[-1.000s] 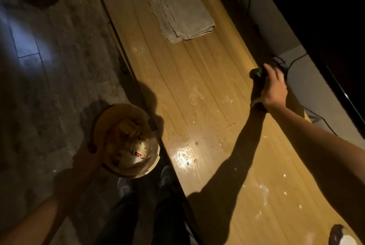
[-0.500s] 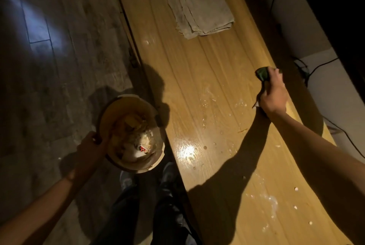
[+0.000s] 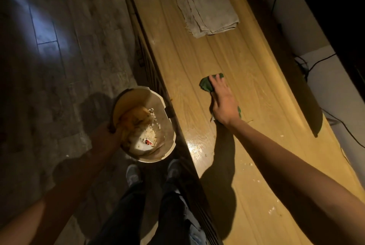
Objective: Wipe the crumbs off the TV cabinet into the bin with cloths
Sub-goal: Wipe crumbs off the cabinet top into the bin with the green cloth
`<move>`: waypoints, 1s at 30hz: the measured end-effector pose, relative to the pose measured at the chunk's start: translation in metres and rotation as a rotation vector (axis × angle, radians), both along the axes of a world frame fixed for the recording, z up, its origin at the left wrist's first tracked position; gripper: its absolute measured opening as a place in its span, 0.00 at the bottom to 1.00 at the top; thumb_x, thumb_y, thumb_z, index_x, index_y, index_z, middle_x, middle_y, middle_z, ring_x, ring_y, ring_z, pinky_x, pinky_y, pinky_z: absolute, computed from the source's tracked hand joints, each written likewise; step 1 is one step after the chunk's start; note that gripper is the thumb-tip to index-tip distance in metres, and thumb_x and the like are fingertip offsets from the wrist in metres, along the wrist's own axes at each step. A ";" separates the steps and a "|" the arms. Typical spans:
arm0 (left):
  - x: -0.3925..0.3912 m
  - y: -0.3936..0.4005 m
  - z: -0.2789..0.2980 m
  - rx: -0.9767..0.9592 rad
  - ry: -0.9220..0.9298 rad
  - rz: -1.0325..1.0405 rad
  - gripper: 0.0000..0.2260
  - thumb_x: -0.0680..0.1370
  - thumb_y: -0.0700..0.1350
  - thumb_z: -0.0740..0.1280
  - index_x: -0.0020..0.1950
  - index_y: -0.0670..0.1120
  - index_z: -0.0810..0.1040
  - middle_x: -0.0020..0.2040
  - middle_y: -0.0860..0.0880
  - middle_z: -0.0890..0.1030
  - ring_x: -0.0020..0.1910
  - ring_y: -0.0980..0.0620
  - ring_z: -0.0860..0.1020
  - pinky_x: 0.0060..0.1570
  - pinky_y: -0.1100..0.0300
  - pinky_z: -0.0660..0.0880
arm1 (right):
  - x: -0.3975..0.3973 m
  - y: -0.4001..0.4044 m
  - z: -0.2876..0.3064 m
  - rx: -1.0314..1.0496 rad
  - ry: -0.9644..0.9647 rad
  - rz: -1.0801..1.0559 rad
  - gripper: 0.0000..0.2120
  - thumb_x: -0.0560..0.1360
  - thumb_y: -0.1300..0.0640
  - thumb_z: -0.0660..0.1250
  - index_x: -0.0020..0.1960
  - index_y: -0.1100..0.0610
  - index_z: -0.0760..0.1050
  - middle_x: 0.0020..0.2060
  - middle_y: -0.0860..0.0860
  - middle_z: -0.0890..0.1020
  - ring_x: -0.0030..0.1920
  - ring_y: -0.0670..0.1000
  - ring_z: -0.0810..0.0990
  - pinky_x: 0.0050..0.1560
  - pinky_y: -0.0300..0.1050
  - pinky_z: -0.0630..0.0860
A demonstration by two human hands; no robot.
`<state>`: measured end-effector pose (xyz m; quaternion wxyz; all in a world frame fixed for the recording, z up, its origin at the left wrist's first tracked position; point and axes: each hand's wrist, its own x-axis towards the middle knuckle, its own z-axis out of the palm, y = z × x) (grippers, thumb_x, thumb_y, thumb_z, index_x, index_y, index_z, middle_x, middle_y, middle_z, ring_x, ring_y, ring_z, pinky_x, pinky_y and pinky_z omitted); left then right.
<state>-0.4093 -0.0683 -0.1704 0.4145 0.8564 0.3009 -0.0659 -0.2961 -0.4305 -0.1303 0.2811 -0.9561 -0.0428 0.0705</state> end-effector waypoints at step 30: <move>-0.051 -0.004 0.039 -0.213 0.209 -0.080 0.16 0.80 0.43 0.70 0.64 0.37 0.78 0.56 0.34 0.83 0.54 0.34 0.82 0.56 0.37 0.79 | -0.102 0.135 0.031 0.399 -0.013 -0.125 0.22 0.85 0.61 0.58 0.79 0.54 0.66 0.76 0.55 0.71 0.77 0.53 0.68 0.78 0.53 0.64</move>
